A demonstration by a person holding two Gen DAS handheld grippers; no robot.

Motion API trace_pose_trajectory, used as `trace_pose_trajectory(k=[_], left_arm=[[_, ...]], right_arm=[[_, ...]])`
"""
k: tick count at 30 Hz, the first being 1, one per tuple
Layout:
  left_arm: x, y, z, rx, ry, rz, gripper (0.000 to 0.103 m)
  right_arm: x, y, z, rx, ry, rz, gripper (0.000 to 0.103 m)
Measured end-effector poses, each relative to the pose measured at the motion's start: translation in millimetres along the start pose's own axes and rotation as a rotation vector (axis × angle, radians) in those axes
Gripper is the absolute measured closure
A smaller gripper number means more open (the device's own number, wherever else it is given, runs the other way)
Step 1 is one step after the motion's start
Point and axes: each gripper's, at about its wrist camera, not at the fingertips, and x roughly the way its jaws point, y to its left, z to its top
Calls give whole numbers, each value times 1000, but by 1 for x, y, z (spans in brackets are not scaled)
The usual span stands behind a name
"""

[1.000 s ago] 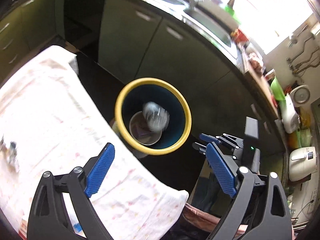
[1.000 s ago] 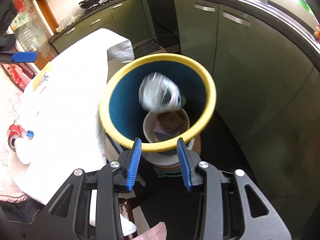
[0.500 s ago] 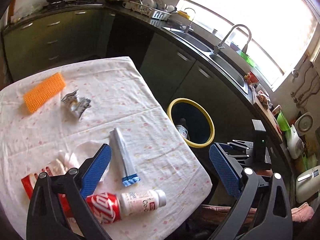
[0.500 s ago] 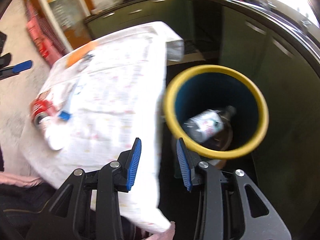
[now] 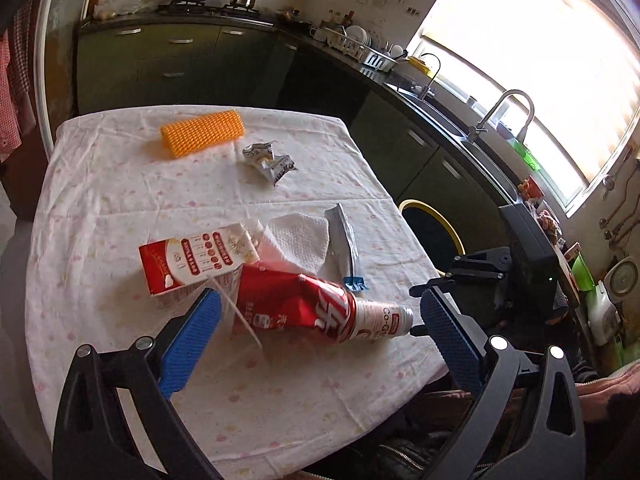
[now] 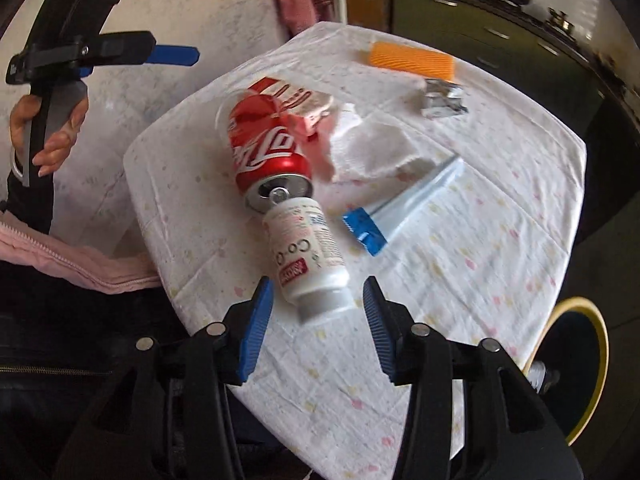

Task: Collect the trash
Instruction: 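Move the right gripper to the white bottle by the cola can and grasp it, then carry the white bottle over the yellow bin and open the right gripper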

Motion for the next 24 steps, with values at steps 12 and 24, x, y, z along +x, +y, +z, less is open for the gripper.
trace_pose_trajectory(k=[12, 24], left_arm=[[-6, 14, -25, 25, -7, 3, 5], [-6, 15, -26, 44, -21, 13, 5]], right_arm=[[54, 9, 29, -129, 163, -23, 56], [46, 7, 26, -69, 122, -10, 58]])
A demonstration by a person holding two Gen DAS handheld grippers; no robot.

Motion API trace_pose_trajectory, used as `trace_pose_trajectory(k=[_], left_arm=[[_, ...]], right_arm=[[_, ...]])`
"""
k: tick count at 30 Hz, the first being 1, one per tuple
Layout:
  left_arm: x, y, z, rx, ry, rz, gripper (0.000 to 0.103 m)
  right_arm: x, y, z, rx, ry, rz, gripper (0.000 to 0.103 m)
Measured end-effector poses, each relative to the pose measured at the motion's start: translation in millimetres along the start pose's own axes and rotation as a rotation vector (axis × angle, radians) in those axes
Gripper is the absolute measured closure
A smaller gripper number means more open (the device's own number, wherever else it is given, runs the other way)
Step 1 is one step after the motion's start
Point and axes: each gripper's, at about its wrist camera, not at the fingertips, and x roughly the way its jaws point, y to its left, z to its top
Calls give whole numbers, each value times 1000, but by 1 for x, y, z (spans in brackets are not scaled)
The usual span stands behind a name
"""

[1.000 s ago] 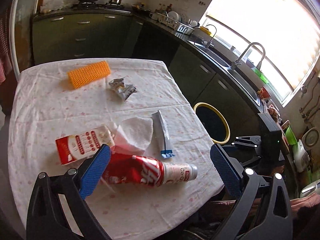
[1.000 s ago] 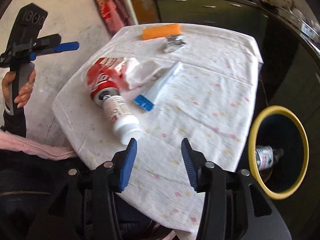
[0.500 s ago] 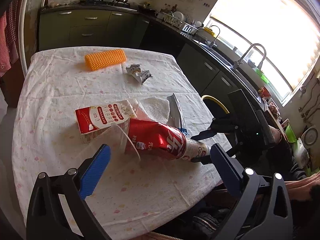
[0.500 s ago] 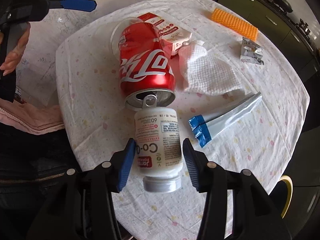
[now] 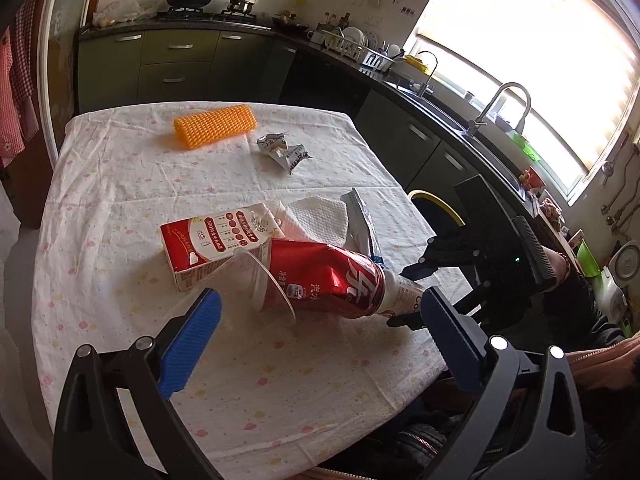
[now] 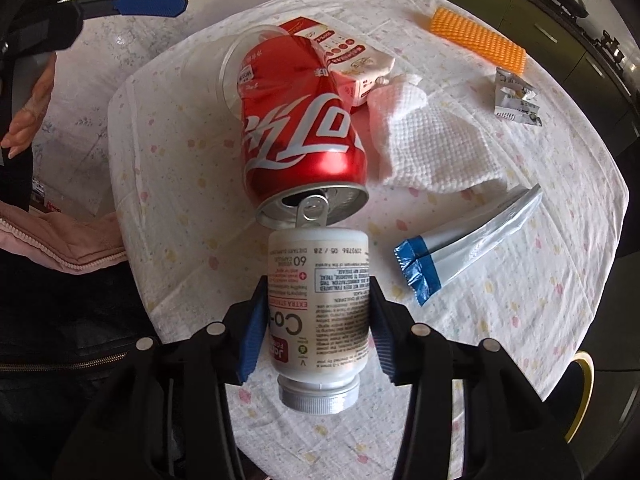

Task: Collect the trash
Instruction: 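Carry the white bottle over the yellow bin and open the right gripper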

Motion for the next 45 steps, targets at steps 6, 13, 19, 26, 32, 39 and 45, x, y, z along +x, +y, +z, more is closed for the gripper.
trace_pose_trajectory(k=[6, 13, 19, 26, 32, 39, 45], left_arm=[[5, -6, 1, 22, 11, -5, 5], [12, -15, 5, 52, 26, 0, 5], [20, -25, 9, 78, 44, 4, 5], [28, -30, 12, 98, 68, 19, 5], [32, -38, 16, 121, 76, 14, 5], [43, -50, 14, 220, 105, 29, 5], [42, -63, 10, 378, 117, -33, 5]], right_arm=[[-37, -35, -22, 163, -117, -14, 58], [-94, -121, -78, 468, -261, -136, 58], [-104, -200, -139, 743, -251, -260, 58], [-77, -257, -212, 976, -183, -345, 58], [-76, -273, -243, 1085, -172, -413, 49], [-84, -239, -235, 1064, -229, -378, 45], [-86, -199, -218, 1000, -280, -322, 44]])
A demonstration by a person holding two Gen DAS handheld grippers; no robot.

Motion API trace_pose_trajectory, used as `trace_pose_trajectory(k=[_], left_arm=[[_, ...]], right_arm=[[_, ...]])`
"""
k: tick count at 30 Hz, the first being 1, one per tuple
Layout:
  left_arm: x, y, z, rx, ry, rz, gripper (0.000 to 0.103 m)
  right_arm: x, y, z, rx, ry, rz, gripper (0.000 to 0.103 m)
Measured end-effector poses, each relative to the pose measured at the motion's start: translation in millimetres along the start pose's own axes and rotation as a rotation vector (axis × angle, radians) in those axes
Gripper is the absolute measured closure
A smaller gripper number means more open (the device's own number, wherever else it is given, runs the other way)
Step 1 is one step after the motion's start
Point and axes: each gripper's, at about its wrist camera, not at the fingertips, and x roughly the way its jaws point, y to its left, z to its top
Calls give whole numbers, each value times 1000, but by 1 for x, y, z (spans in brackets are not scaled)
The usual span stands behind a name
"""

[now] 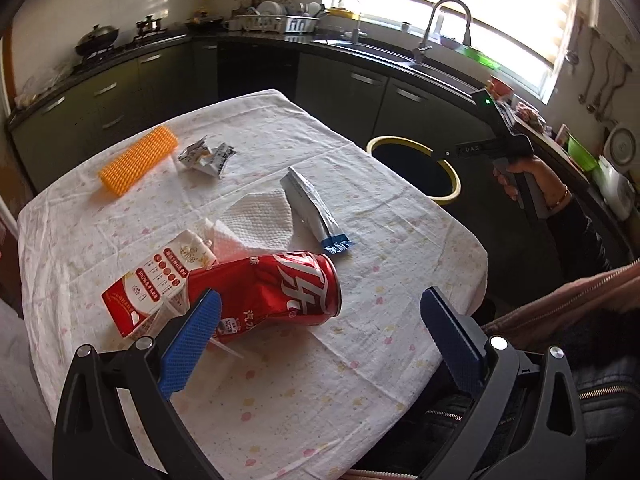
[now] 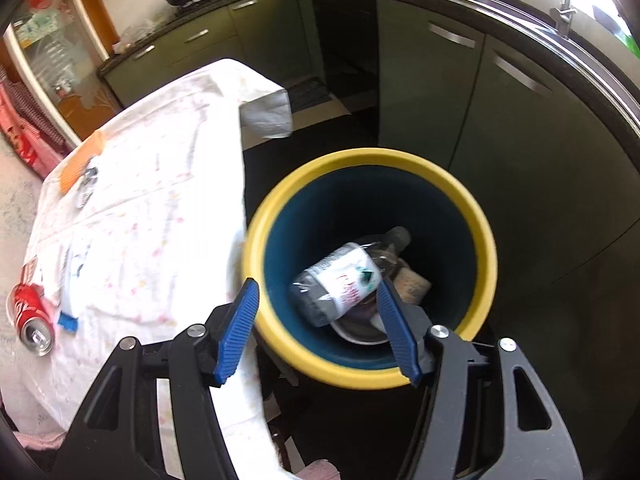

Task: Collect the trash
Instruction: 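Grasp the red cola can with the left gripper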

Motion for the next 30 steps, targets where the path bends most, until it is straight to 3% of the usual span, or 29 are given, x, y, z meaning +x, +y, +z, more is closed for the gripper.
trace_pose_trajectory(k=[7, 12, 17, 24, 30], left_arm=[[9, 3, 11, 206, 79, -95, 5], [32, 10, 20, 375, 194, -53, 5], [52, 3, 26, 559, 300, -112, 5], [77, 6, 29, 672, 413, -147, 5], [95, 11, 24, 739, 484, -139, 14]], right_arm=[[-2, 29, -3, -61, 19, 37, 42], [3, 42, -3, -83, 40, 44, 41], [8, 52, -6, -85, 61, 39, 41], [8, 64, -11, -78, 70, 39, 41], [8, 74, -16, -81, 74, 38, 39]])
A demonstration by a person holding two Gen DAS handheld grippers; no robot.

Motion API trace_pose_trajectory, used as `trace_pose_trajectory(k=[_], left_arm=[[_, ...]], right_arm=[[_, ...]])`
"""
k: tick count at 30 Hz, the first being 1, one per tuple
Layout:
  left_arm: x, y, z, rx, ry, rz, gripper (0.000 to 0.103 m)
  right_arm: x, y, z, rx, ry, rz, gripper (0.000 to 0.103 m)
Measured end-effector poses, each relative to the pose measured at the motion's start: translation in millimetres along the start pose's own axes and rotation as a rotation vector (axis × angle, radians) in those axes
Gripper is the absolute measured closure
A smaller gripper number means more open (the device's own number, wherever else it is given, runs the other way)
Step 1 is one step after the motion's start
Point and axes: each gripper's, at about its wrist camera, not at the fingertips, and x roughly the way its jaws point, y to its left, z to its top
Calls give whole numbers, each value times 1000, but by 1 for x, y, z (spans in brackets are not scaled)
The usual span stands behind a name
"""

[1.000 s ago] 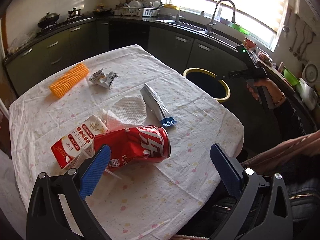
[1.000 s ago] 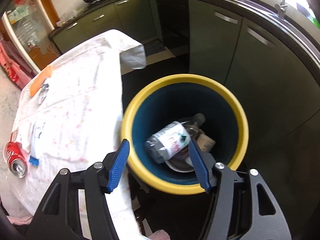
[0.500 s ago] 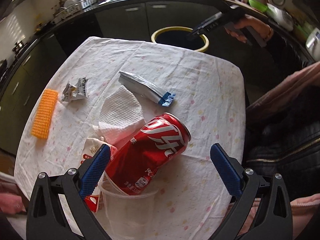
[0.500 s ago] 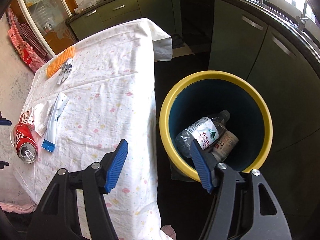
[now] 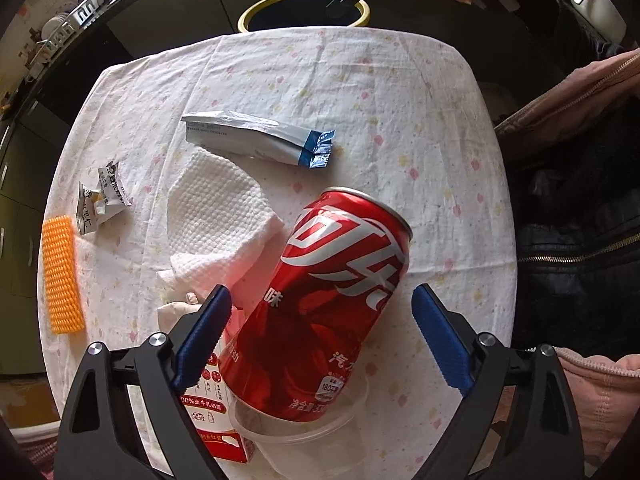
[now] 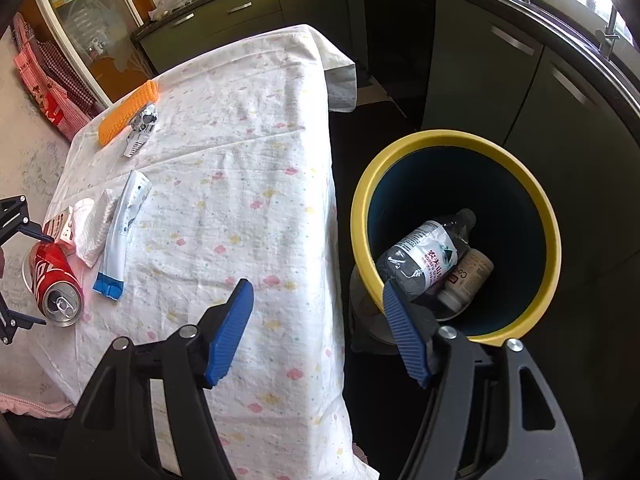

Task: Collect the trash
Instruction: 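Grasp the red cola can with the left gripper, then carry the cola can over the yellow bin and open the left gripper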

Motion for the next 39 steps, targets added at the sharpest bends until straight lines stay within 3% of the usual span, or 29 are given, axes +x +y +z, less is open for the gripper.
trace_pose_trajectory(k=[2, 10, 15, 24, 30, 35, 39], left_arm=[[6, 1, 0, 18, 15, 4, 21], [25, -4, 0, 78, 68, 13, 27], [32, -3, 2, 68, 71, -6, 48], [25, -7, 13, 56, 45, 13, 48], [-2, -6, 25, 18, -20, 44, 48], [-20, -2, 52, 12, -65, 52, 48], [-21, 2, 91, 38, -87, 42, 48]], right_arm=[[0, 4, -1, -3, 4, -3, 39], [2, 9, -1, -12, 18, -4, 39], [4, 12, -3, -14, 21, 3, 39], [6, 8, -10, -1, 19, 20, 39], [5, 2, -18, 11, 11, 36, 39], [-6, -7, -26, 25, -20, 35, 39], [-19, -25, -36, 51, -56, -2, 39]])
